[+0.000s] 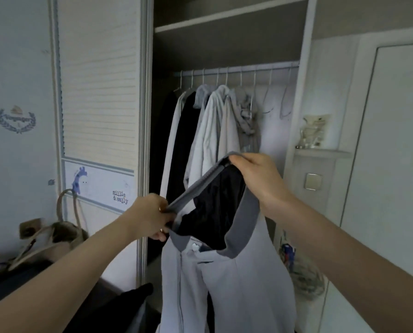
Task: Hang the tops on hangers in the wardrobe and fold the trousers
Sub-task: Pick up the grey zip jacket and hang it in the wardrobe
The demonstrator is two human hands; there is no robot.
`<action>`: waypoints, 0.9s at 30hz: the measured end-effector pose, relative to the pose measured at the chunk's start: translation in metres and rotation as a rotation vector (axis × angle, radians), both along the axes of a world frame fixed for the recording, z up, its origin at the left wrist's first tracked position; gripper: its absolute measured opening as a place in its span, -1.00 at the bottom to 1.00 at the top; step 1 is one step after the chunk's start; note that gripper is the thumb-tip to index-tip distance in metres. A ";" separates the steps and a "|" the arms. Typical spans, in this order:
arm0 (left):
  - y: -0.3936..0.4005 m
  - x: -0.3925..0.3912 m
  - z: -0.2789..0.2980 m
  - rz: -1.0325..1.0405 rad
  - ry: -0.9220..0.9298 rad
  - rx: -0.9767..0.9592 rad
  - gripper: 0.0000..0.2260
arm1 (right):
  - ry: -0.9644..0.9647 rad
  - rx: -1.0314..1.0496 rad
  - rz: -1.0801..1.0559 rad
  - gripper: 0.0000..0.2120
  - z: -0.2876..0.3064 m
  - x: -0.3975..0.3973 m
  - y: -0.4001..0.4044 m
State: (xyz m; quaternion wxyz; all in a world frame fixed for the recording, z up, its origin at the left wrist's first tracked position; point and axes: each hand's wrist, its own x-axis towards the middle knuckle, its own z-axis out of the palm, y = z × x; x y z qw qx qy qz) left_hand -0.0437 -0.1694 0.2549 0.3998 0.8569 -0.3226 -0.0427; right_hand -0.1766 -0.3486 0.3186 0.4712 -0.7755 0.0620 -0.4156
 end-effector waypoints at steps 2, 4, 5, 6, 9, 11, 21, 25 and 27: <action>-0.008 0.001 -0.001 -0.006 0.345 -0.239 -0.87 | 0.007 -0.131 -0.068 -0.58 -0.004 -0.001 -0.013; -0.015 0.008 -0.002 -0.041 0.674 -0.487 -0.85 | 0.005 -0.288 -0.138 -0.68 -0.012 0.002 -0.028; -0.019 0.011 -0.001 -0.062 0.813 -0.598 -0.85 | 0.002 -0.362 -0.174 -0.74 -0.016 0.005 -0.036; -0.023 0.016 -0.001 -0.073 0.907 -0.678 -0.84 | 0.001 -0.417 -0.213 -0.79 -0.021 0.010 -0.042; -0.039 0.025 -0.003 -0.068 1.032 -0.763 -0.77 | -0.001 -0.477 -0.294 -0.85 -0.033 0.028 -0.058; -0.048 0.037 -0.002 -0.075 1.062 -0.758 -0.73 | 0.009 -0.485 -0.316 -0.85 -0.037 0.045 -0.068; -0.081 0.129 0.022 -0.181 0.778 -0.528 -0.64 | -0.040 -0.398 -0.221 -0.69 -0.029 0.152 -0.115; -0.105 0.181 0.043 -0.119 0.774 -0.772 -0.71 | 0.040 -0.460 -0.123 -0.68 -0.021 0.197 -0.132; -0.113 0.192 0.052 -0.135 0.762 -0.814 -0.71 | 0.064 -0.486 -0.096 -0.62 -0.017 0.207 -0.133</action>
